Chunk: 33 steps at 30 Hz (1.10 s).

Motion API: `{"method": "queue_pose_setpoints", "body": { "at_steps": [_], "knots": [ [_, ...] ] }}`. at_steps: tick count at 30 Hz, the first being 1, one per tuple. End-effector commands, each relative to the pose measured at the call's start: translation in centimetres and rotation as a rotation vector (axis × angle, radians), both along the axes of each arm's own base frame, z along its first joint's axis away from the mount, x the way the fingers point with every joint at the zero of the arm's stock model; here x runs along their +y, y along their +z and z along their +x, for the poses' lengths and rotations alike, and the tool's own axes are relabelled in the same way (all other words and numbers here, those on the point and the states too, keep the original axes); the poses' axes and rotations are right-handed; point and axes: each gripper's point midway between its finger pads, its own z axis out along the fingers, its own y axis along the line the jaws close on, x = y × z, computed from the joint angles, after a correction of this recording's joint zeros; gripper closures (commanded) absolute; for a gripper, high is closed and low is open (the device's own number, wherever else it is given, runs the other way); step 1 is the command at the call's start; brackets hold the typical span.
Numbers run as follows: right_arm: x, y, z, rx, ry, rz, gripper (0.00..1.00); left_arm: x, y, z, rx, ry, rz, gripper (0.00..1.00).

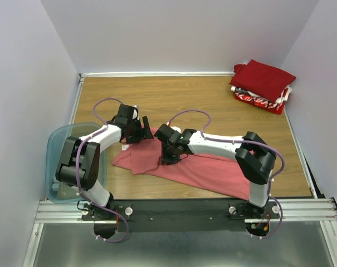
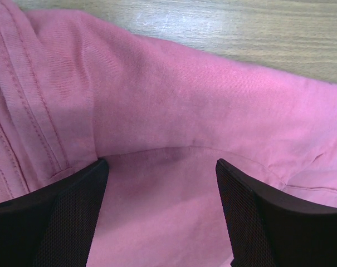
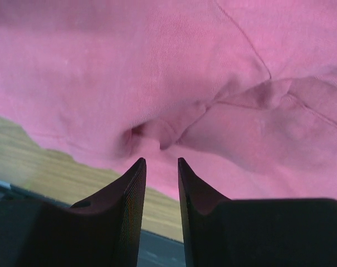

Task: Fold and stack the t-shirts
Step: Fold the tshirt

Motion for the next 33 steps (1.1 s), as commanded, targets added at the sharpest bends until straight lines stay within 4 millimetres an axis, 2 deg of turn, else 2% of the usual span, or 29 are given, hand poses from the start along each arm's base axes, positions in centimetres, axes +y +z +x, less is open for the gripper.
{"method": "queue_pose_setpoints", "body": {
  "at_steps": [1, 10, 11, 15, 17, 22, 28, 33],
  "knots": [
    [1.1, -0.8, 1.1, -0.047, -0.053, -0.015, 0.64, -0.1, -0.6, -0.8, 0.002, -0.047, -0.004, 0.14],
    [1.3, -2.3, 0.7, -0.034, -0.072, -0.036, 0.67, -0.2, -0.4, -1.0, -0.006, -0.064, -0.01, 0.14],
    [1.2, -2.3, 0.7, -0.038, -0.076, -0.04, 0.69, -0.3, -0.4, -0.9, -0.006, -0.064, -0.01, 0.14],
    [0.8, -2.3, 0.5, -0.04, -0.088, -0.044, 0.9, -0.2, -0.5, -0.8, -0.01, -0.061, -0.006, 0.14],
    [0.5, -2.0, 0.5, -0.045, -0.094, -0.039, 0.96, -0.2, -0.8, -0.7, -0.007, -0.058, -0.003, 0.14],
    [-0.4, 0.1, 0.0, -0.058, -0.101, -0.009, 0.97, -0.1, -1.9, -1.0, 0.01, -0.051, -0.002, 0.14],
    [-2.0, 0.1, -1.4, -0.018, -0.095, -0.041, 0.97, 0.2, -3.0, -1.4, 0.031, -0.046, 0.011, 0.14],
    [-1.9, 0.5, -2.2, 0.01, -0.056, -0.03, 0.97, 0.5, -3.5, -1.2, 0.03, -0.041, 0.032, 0.14]
  ]
}}
